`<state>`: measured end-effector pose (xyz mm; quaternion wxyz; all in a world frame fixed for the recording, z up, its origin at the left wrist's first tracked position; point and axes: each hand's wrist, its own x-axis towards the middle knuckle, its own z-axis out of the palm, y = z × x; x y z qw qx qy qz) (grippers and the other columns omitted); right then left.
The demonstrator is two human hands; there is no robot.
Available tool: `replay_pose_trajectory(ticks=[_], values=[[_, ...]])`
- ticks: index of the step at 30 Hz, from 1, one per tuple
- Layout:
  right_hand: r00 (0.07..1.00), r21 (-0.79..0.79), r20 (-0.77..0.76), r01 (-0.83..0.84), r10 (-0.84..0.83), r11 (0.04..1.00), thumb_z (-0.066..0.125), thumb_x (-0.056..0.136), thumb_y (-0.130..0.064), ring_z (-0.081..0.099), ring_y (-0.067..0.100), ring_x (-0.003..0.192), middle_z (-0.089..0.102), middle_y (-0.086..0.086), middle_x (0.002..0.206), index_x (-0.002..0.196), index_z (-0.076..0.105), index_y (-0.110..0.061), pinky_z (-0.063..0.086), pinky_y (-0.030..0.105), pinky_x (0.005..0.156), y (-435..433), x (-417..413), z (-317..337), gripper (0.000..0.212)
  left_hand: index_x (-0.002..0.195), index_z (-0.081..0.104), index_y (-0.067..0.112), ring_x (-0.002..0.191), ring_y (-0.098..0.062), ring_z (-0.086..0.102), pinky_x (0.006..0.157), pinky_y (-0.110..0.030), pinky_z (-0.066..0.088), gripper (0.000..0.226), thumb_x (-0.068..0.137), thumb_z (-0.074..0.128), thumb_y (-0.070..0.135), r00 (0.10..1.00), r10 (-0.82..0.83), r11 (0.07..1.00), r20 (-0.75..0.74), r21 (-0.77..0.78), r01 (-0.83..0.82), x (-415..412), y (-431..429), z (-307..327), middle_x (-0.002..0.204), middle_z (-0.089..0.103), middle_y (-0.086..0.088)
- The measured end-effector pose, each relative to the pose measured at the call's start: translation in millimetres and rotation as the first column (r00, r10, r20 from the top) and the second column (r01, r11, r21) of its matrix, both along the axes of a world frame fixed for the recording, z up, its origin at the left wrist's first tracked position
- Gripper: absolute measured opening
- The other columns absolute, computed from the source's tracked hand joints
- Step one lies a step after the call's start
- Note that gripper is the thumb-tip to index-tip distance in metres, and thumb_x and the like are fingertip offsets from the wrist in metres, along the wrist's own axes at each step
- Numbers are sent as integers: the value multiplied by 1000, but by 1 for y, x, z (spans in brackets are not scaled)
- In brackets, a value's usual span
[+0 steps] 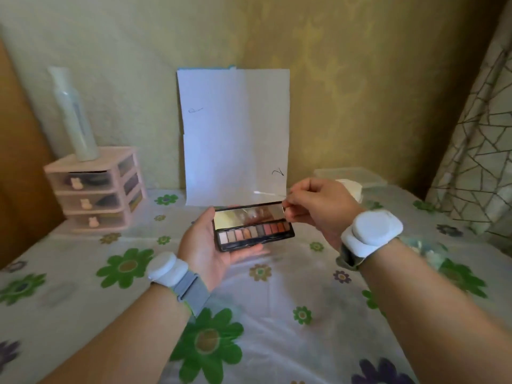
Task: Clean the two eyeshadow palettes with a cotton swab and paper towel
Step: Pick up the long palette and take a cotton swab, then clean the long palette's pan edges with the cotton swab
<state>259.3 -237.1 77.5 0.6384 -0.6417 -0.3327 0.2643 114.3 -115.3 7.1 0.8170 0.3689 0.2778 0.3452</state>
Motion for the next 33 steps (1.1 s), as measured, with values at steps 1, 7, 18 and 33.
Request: replay_pose_trajectory(ticks=[1,7,18,33], values=[[999,25,-22,-35,36,999,56,90,9,61,20,52,65,18,74,87,58,-1,57,27,54,11,-8,-6,10,125,66,5,99,-45,73,73,-61,61,45,106,41,37,1000,23,1000,-1,7,-23,-6,8,0,115,74,-23],[988,107,-44,-145,151,984,54,97,2,63,18,59,69,9,74,102,65,-3,61,28,67,60,-42,-54,13,111,71,8,99,-46,73,80,-62,60,40,102,44,36,993,110,994,31,0,-110,-30,41,-9,112,73,-26],[941,1,338,-34,31,999,58,95,-22,68,16,58,74,-1,69,80,66,-20,59,41,73,70,-56,-88,17,121,66,6,77,-35,76,64,-51,62,49,107,33,40,988,27,999,149,-30,-23,-23,51,-27,101,75,-23],[861,-23,509,35,-18,999,69,84,-26,61,3,63,67,-15,65,71,68,-28,49,24,63,66,-65,-104,14,117,67,6,76,-35,76,63,-49,63,47,107,34,38,983,71,996,168,46,-80,-26,49,-25,100,75,-22]])
